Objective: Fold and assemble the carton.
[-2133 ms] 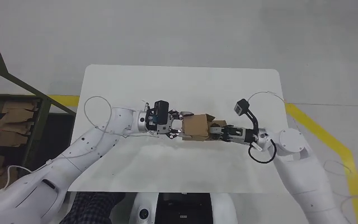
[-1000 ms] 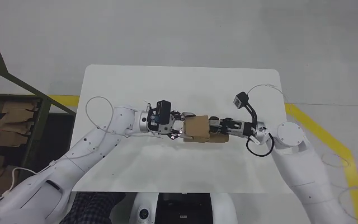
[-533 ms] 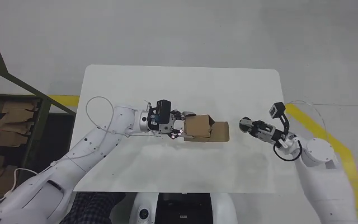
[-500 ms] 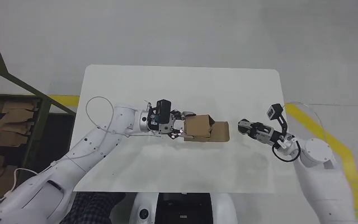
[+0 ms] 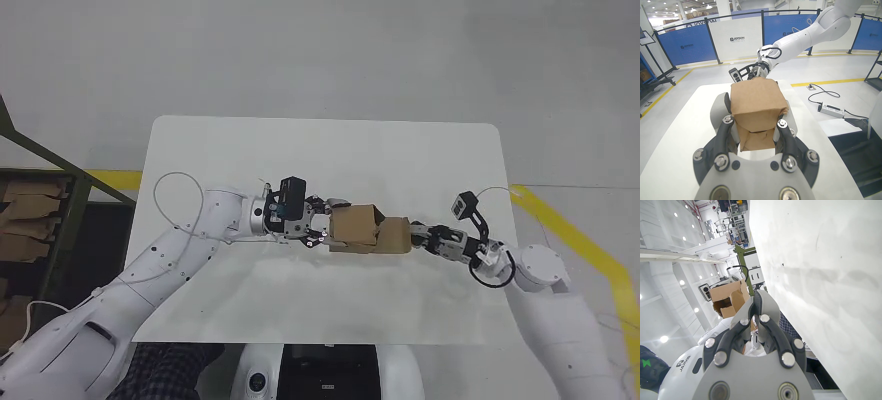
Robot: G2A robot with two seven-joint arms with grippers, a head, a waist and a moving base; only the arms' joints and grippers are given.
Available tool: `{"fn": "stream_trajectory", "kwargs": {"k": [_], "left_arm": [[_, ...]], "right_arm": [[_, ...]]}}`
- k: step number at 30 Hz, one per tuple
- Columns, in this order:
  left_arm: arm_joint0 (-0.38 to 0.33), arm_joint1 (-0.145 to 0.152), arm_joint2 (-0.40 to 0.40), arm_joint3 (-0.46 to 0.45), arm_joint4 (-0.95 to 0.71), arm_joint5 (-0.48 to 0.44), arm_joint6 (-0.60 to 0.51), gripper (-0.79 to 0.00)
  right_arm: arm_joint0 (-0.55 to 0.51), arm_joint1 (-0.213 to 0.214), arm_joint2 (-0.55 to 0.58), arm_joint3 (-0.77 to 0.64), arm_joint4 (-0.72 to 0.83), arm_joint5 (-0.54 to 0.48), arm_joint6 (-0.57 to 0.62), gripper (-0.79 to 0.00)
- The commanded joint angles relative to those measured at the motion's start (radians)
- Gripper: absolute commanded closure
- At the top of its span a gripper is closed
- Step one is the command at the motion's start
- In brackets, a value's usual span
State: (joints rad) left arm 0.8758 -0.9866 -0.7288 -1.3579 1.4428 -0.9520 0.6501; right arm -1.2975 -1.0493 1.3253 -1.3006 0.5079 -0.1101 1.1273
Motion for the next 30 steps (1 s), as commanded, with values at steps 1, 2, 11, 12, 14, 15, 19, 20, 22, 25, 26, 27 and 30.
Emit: {"fn": "stream_trajectory", "kwargs": {"k": [1,2,11,12,14,15,19,20,22,25,26,27,30], "left_arm": [[0.0,0.0,0.0,0.0,0.0,0.0,0.0,-0.357],[0.0,0.0,0.0,0.0,0.0,0.0,0.0,-0.357],[0.0,0.0,0.0,0.0,0.0,0.0,0.0,-0.36],[0.0,0.0,0.0,0.0,0.0,0.0,0.0,-0.357],[0.0,0.0,0.0,0.0,0.0,0.0,0.0,-0.357],[0.0,0.0,0.0,0.0,0.0,0.0,0.0,-0.36],[0.0,0.0,0.0,0.0,0.0,0.0,0.0,-0.357],[0.0,0.0,0.0,0.0,0.0,0.0,0.0,-0.357],[0.0,0.0,0.0,0.0,0.0,0.0,0.0,-0.354],[0.0,0.0,0.0,0.0,0.0,0.0,0.0,-0.351],[0.0,0.0,0.0,0.0,0.0,0.0,0.0,-0.351],[0.0,0.0,0.0,0.0,0.0,0.0,0.0,-0.348],[0.0,0.0,0.0,0.0,0.0,0.0,0.0,-0.348]], "right_arm": [[0.005,-0.001,-0.01,0.008,0.003,-0.002,0.011,0.0],[0.007,-0.003,-0.016,0.011,0.013,-0.006,0.023,0.0],[0.035,-0.016,-0.069,0.015,0.095,-0.048,0.113,0.0],[0.041,-0.017,-0.074,0.015,0.096,-0.05,0.12,0.0],[0.048,-0.018,-0.082,0.01,0.091,-0.053,0.122,0.0],[0.051,-0.019,-0.083,0.002,0.093,-0.056,0.125,0.0],[0.051,-0.017,-0.078,-0.038,0.097,-0.065,0.131,0.0],[0.05,-0.017,-0.078,-0.051,0.094,-0.064,0.133,0.0],[0.048,-0.016,-0.082,-0.077,0.086,-0.058,0.131,0.0],[0.052,-0.017,-0.091,-0.111,0.073,-0.051,0.127,0.0],[0.053,-0.017,-0.093,-0.12,0.072,-0.049,0.126,0.0],[0.056,-0.017,-0.094,-0.128,0.07,-0.048,0.125,0.0],[0.06,-0.016,-0.096,-0.147,0.062,-0.043,0.121,0.0]]}}
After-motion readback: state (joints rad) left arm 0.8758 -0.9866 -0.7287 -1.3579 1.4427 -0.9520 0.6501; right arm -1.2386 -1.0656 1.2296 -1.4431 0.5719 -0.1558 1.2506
